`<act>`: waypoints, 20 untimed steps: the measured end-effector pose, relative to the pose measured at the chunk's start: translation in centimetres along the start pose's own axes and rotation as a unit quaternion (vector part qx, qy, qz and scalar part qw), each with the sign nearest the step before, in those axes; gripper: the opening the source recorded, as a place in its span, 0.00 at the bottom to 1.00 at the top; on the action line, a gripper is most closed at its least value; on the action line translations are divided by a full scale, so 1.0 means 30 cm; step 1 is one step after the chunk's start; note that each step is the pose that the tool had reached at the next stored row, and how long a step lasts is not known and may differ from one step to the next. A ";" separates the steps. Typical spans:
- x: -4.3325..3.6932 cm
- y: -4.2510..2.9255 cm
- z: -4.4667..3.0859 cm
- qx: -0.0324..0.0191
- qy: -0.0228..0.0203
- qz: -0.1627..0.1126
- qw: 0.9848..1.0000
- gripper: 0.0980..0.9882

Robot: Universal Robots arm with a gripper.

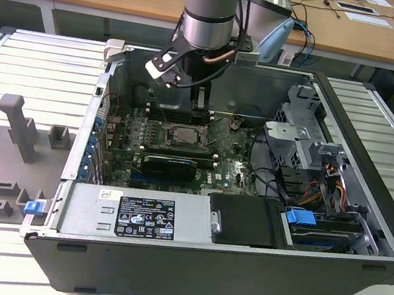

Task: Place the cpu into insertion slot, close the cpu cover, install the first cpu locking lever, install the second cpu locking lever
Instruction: 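Close the cpu cover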

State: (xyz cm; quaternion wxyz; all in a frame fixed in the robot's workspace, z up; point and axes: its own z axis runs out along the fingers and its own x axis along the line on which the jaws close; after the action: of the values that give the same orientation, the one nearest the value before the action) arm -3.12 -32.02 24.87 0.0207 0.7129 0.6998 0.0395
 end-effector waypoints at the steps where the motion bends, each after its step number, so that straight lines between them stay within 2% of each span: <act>1: 0.000 0.003 0.000 0.000 0.000 0.000 1.000 0.01; 16: 0.001 0.017 -0.019 0.000 0.000 0.000 1.000 0.01; 20: 0.001 0.037 -0.017 0.000 0.000 0.000 1.000 0.01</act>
State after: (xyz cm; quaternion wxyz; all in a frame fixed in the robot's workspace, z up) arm -2.06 -32.01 25.48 0.0207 0.7129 0.6999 0.0395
